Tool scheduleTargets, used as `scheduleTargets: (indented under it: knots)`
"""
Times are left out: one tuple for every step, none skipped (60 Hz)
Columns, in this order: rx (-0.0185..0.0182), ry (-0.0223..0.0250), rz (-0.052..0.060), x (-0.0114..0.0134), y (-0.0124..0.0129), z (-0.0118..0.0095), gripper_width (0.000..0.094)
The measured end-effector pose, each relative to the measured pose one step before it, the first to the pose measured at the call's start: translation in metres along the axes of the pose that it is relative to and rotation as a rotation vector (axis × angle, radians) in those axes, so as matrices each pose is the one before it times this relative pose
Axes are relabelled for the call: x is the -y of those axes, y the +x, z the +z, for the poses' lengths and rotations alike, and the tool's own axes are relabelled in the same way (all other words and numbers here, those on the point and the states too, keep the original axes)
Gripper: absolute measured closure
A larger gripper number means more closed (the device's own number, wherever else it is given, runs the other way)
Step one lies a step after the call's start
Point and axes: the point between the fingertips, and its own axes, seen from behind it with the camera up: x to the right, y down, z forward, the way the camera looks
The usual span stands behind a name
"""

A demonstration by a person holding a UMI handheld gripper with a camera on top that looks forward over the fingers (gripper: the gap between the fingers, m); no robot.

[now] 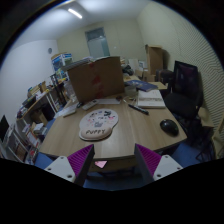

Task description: Arrange mouse

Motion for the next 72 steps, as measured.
scheduleTargets:
  knots:
    - [-0.00305, 0.00045, 0.0038, -0.00009, 0.00173, -0.00009, 0.011]
    - [-0.00245, 0.00041, 0.0033, -0.00036, 0.00213, -0.00019, 0.0109]
    - [-0.00287, 0.00185, 0.0029, -0.00016, 0.00277, -0.00006, 0.0112]
    - [-0.00401, 0.00319, 0.0025, -0.0002, 0.00776, -0.00181, 0.0115]
    - [-0.00497, 0.00383, 0.0016, -0.00005, 0.00617, -0.00039, 0.0111]
    - [-0.00566, 0.00364, 0.0, -0.00013, 0.00688, -0.0004, 0.0111]
    - [-0.00629, 0.00363, -0.0012, -0.00005, 0.00769, 0.00028, 0.011]
    - [-0.00858, 0.00245, -0.0021, 0.00059, -0.00498, 0.00565, 0.0112]
    - [-0.00176, 0.00134, -0.0041, -0.00086, 0.02596, 0.00172, 0.0112]
    - [-0.00841, 0.00085, -0.0039, -0.00096, 0.00884, 0.00152, 0.0112]
    - [-0.00901, 0.00063, -0.0052, -0.00096, 0.00945, 0.00205, 0.011]
    - [-0.0093, 0.00052, -0.0059, -0.00088, 0.00945, 0.00244, 0.0111]
    - [-0.01154, 0.00336, -0.0059, -0.00091, 0.00466, 0.00248, 0.0111]
    - [-0.00882, 0.0017, -0.0065, -0.0009, 0.00914, 0.003, 0.0108]
    - [-0.00889, 0.00115, -0.0065, -0.00111, 0.0093, 0.00371, 0.0111]
    - [-0.00854, -0.0001, -0.0058, -0.00144, 0.00947, 0.00408, 0.0111]
    - [-0.00907, -0.00204, -0.0047, 0.00006, 0.00623, 0.00461, 0.0109]
    - [-0.00509, 0.00024, -0.0057, -0.00316, 0.01521, 0.00497, 0.0112]
    - [-0.00661, -0.00012, -0.0058, -0.00134, 0.00916, 0.00467, 0.0113]
    - [-0.00775, -0.00112, -0.0051, -0.00124, 0.00931, 0.00455, 0.0115]
    - [-0.00864, -0.00129, -0.0043, -0.00098, 0.00986, 0.00529, 0.0115]
    - [-0.00842, 0.0001, -0.0026, -0.00075, 0.00958, 0.00533, 0.0112]
    - [-0.00794, 0.00351, -0.0025, 0.00023, 0.00914, 0.0055, 0.0112]
    - [-0.00626, 0.0057, -0.0024, 0.00079, 0.009, 0.00528, 0.0112]
    - [-0.00607, 0.00631, -0.003, 0.00068, 0.00743, 0.0064, 0.0111]
    - [-0.00558, 0.00433, -0.0014, 0.00081, 0.00834, 0.00474, 0.0114]
    - [-0.00481, 0.00403, -0.0009, 0.00055, 0.00767, 0.00527, 0.0114]
    - [-0.00373, 0.0036, -0.0011, 0.00029, 0.00705, 0.00498, 0.0113]
    - [-0.00273, 0.00291, -0.0017, -0.00007, 0.0066, 0.00513, 0.0113]
    - [-0.00234, 0.00227, -0.0021, -0.00039, 0.0061, 0.00521, 0.011]
    - [-0.00406, 0.00101, -0.0016, -0.0009, 0.00265, 0.00866, 0.0113]
    - [-0.00084, -0.00255, -0.0023, -0.0021, 0.00636, 0.00456, 0.0112]
    - [-0.00142, -0.00343, -0.0013, -0.00195, 0.00477, 0.00495, 0.0111]
    - [-0.00223, -0.00281, -0.0008, -0.00156, 0.00416, 0.005, 0.0116]
    - [-0.00211, -0.00179, -0.0008, -0.00132, 0.00405, 0.00505, 0.0114]
    - [-0.00023, -0.0009, -0.0005, -0.00112, 0.00317, 0.00462, 0.0113]
    - [0.00205, -0.00245, -0.0017, -0.00129, 0.0022, 0.00366, 0.0106]
    - [0.00748, 0.02931, 0.0017, 0.00701, -0.00069, 0.0035, 0.0102]
    - [0.00394, 0.01158, -0.0035, 0.0026, 0.00072, 0.00351, 0.0115]
    - [0.00003, 0.00225, -0.0001, 0.00039, 0.00153, 0.00315, 0.0115]
    - [0.00108, 0.01222, -0.001, 0.00397, 0.00167, 0.0071, 0.0114]
    - [0.00657, 0.00726, -0.0027, 0.00152, -0.00079, 0.00299, 0.0102]
    - [0.00146, 0.00288, -0.0023, 0.00107, -0.00002, 0.00316, 0.0105]
    - [0.00117, 0.01044, -0.0018, 0.00274, -0.00004, 0.00337, 0.0101]
    - [-0.00052, 0.00608, -0.0011, 0.00162, 0.00036, 0.00341, 0.0101]
    - [-0.00234, 0.00979, 0.0015, 0.00292, -0.00214, 0.00308, 0.0101]
    - [-0.00139, 0.00913, 0.0029, 0.00253, 0.00071, 0.00412, 0.0101]
    - [-0.00036, 0.00717, 0.0023, 0.00227, 0.00104, 0.00405, 0.0103]
    - [-0.00102, 0.0095, 0.0012, 0.00243, 0.00052, 0.00366, 0.0103]
    - [0.00009, 0.0062, -0.0019, 0.00168, -0.00008, 0.00338, 0.0108]
    - [0.00044, 0.00677, -0.0027, 0.00214, 0.0001, 0.003, 0.0113]
    - [0.00164, 0.00455, -0.0012, 0.00178, -0.00005, 0.00307, 0.0126]
    - [0.00278, 0.00348, -0.0005, 0.00156, -0.00037, 0.00269, 0.0135]
    - [-0.00067, 0.00477, 0.0003, 0.00054, -0.00312, 0.00304, 0.0146]
    - [0.00106, 0.00089, 0.0003, 0.00122, -0.00036, 0.00202, 0.016]
    - [-0.00029, 0.00099, -0.0002, 0.00115, 0.00068, 0.00156, 0.0174]
    - [0.00001, -0.0007, -0.0005, 0.0008, 0.00035, 0.00151, 0.0158]
    - [0.00024, -0.00006, 0.0006, 0.001, -0.00015, 0.00153, 0.021]
    - [0.00066, -0.00093, 0.0007, 0.00038, -0.00084, 0.00117, 0.0262]
    - [-0.00427, -0.00084, -0.0001, 0.00057, 0.0001, 0.00117, 0.0314]
    - [-0.01126, -0.00114, 0.0002, 0.00002, 0.00137, 0.0009, 0.0379]
    - [-0.00842, -0.00127, 0.0029, -0.00007, 0.00046, 0.00013, 0.0381]
    - [-0.0117, 0.0012, 0.0003, -0.00011, -0.00109, 0.00261, 0.039]
    - [-0.00897, -0.00441, -0.0003, -0.00037, 0.00083, -0.00055, 0.0408]
    - [-0.00892, -0.00271, 0.0007, -0.00046, -0.00143, 0.00044, 0.0416]
    - [-0.00649, -0.00691, 0.0023, -0.0004, 0.0001, 0.00014, 0.0425]
    - [-0.00575, -0.00977, 0.0061, -0.00072, 0.00029, -0.00018, 0.0439]
    - [-0.00514, -0.00971, 0.0105, -0.00011, 0.0003, -0.00012, 0.0449]
    - [-0.00437, -0.01129, 0.0128, -0.00054, -0.00004, -0.00007, 0.0466]
    - [-0.00515, -0.01057, 0.014, -0.00044, 0.00009, 0.00002, 0.048]
    - [-0.00436, -0.01135, 0.0099, 0.00018, 0.00193, -0.00058, 0.051]
    - [-0.00756, -0.00493, 0.0047, -0.00095, -0.0009, 0.00007, 0.0516]
